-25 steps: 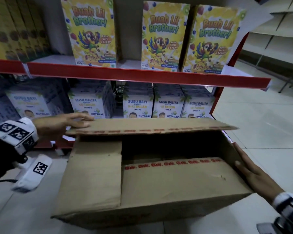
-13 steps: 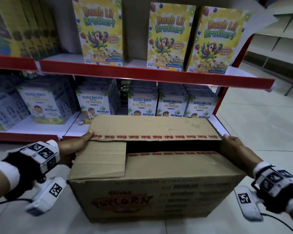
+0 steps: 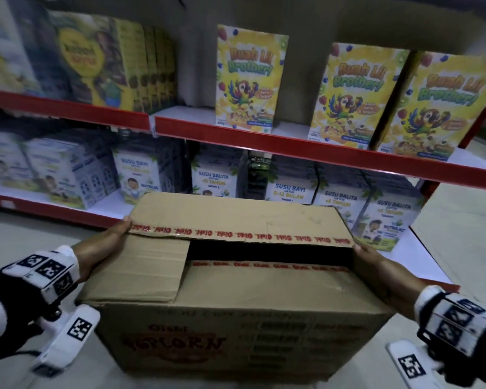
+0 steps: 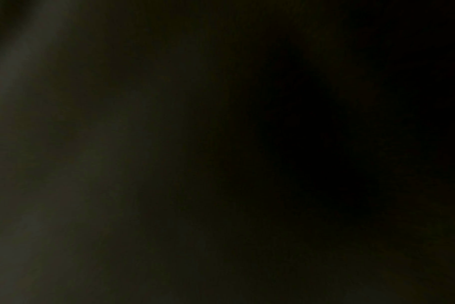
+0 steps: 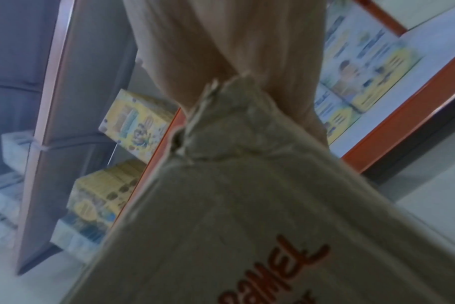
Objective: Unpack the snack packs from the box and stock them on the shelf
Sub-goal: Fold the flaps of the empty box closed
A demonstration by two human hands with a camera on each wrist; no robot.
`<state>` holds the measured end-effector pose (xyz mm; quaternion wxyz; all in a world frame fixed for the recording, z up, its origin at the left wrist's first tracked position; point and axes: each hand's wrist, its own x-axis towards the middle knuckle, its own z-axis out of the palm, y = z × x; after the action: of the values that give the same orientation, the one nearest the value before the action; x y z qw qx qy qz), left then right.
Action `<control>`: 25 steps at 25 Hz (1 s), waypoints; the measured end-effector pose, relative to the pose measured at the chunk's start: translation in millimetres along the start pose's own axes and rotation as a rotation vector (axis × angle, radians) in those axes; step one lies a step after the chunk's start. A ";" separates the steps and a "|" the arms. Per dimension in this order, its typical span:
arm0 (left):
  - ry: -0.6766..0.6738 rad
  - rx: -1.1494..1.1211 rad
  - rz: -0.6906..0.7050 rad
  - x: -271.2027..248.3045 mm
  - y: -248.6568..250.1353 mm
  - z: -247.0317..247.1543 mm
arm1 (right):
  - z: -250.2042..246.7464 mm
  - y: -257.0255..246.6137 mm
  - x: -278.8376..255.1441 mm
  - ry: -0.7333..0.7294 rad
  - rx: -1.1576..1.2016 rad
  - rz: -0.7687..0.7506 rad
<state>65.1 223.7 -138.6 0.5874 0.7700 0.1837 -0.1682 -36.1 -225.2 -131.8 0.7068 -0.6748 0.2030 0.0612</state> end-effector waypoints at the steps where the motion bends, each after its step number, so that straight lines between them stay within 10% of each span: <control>1: 0.050 -0.002 0.016 1.6 0.2 -19.7 | 19.3 -3.9 3.6 -0.023 -0.013 0.001; 12: 0.503 0.021 -0.002 -10.2 -15.3 -234.7 | 247.0 -35.8 76.0 -0.374 -0.082 0.022; 25: 0.900 0.005 -0.040 -144.3 9.3 -414.6 | 497.6 -187.9 70.7 -0.710 -0.289 -0.146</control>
<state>-38.9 609.7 42.8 0.4437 0.7643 0.4353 0.1717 197.7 233.4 20.0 0.6333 -0.7169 -0.1135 0.2685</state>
